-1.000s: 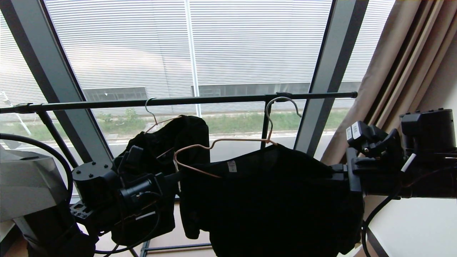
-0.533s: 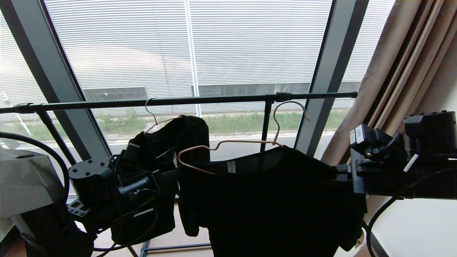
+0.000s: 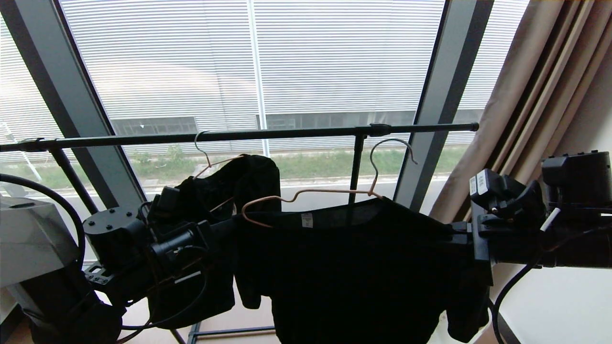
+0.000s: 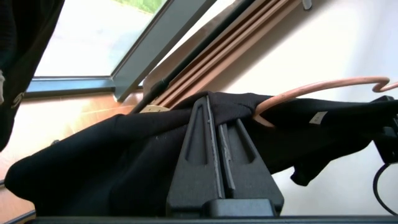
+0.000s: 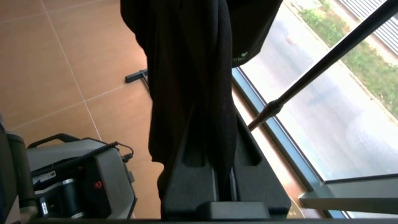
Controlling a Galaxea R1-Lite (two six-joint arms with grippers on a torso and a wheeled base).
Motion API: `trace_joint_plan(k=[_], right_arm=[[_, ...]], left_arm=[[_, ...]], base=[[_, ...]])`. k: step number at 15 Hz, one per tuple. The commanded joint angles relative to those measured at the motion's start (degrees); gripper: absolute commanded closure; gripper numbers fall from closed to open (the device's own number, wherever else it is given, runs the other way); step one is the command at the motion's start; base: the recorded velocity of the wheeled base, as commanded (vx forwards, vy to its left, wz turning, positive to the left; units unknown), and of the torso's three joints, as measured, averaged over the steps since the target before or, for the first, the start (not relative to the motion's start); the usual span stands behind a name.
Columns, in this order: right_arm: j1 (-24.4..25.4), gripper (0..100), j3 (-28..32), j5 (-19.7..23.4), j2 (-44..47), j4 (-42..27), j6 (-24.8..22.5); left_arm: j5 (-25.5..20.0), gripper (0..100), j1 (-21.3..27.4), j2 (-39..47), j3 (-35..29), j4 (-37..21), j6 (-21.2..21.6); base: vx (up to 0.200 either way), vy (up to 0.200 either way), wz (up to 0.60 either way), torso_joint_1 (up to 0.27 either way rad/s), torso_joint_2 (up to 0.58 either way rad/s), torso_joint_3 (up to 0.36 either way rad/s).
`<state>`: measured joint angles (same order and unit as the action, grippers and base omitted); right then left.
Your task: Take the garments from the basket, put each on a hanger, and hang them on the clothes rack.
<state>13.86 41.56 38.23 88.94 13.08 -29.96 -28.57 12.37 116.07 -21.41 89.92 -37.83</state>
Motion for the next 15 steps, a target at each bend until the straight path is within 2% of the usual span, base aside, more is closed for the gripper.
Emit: trace_joint_plan(k=[1, 14, 15], right_arm=[[0.0, 100, -0.1, 0.0, 0.3, 0.0, 0.0], [1.5, 100, -1.0, 0.0, 1.8, 0.0, -1.2], [1.5, 100, -1.0, -1.1, 2.3, 0.0, -1.5]], left_arm=[[0.0, 100, -0.1, -0.4, 0.0, 0.1, 0.0], [-0.3, 100, -0.9, -1.4, -2.3, 0.1, 0.0], [-0.6, 100, -0.9, -1.6, -2.3, 0.1, 0.0]], base=[[0.000, 0.000, 0.00, 0.000, 0.00, 0.000], [0.000, 0.000, 0.00, 0.000, 0.00, 0.000], [0.000, 0.000, 0.00, 0.000, 0.00, 0.000]])
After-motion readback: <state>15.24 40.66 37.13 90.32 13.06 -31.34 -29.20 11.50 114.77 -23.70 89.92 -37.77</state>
